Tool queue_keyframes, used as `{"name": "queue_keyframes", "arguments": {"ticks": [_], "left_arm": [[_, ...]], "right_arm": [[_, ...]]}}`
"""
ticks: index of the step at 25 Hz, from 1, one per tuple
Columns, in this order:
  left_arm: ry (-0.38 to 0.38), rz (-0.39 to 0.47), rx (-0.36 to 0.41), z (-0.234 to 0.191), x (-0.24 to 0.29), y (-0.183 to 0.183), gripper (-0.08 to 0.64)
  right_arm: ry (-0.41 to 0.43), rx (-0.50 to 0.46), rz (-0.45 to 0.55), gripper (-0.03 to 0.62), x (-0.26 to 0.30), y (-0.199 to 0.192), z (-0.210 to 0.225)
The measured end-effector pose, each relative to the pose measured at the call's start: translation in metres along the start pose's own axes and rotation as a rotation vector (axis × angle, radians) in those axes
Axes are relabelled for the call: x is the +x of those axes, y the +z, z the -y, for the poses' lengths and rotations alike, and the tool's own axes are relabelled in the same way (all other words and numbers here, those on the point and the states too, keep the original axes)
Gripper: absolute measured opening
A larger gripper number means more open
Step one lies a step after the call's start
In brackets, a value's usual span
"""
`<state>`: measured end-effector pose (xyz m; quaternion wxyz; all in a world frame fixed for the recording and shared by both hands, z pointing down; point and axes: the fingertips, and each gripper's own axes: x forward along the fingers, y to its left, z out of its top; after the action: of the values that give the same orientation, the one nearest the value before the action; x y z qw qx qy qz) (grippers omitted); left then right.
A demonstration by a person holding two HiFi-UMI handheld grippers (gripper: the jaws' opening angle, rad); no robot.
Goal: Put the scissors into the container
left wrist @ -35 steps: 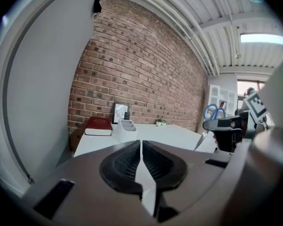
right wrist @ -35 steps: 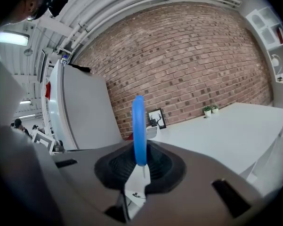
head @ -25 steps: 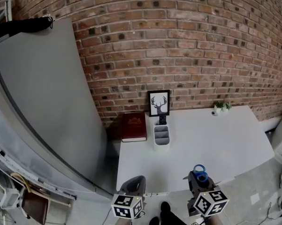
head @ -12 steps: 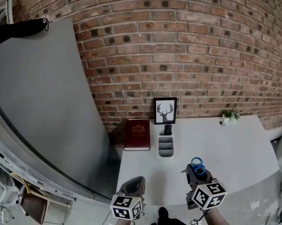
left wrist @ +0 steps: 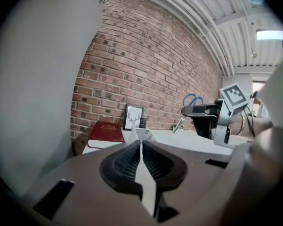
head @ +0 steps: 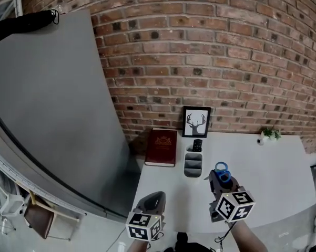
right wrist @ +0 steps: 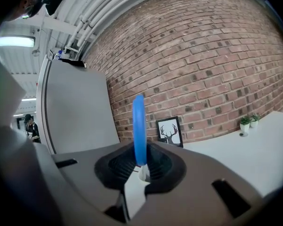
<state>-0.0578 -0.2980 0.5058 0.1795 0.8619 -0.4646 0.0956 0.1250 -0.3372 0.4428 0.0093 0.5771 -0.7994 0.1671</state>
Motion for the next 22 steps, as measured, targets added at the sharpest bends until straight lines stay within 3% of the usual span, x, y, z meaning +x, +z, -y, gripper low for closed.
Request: {"name": "queue_keyframes", "arguments": {"ticks": [22], "left_arm": [[0.091, -0.022, -0.025, -0.015, 0.009, -0.003, 0.021]], "right_arm": [[0.041, -0.008, -0.061, 0.040, 0.098, -0.023, 0.035]]}}
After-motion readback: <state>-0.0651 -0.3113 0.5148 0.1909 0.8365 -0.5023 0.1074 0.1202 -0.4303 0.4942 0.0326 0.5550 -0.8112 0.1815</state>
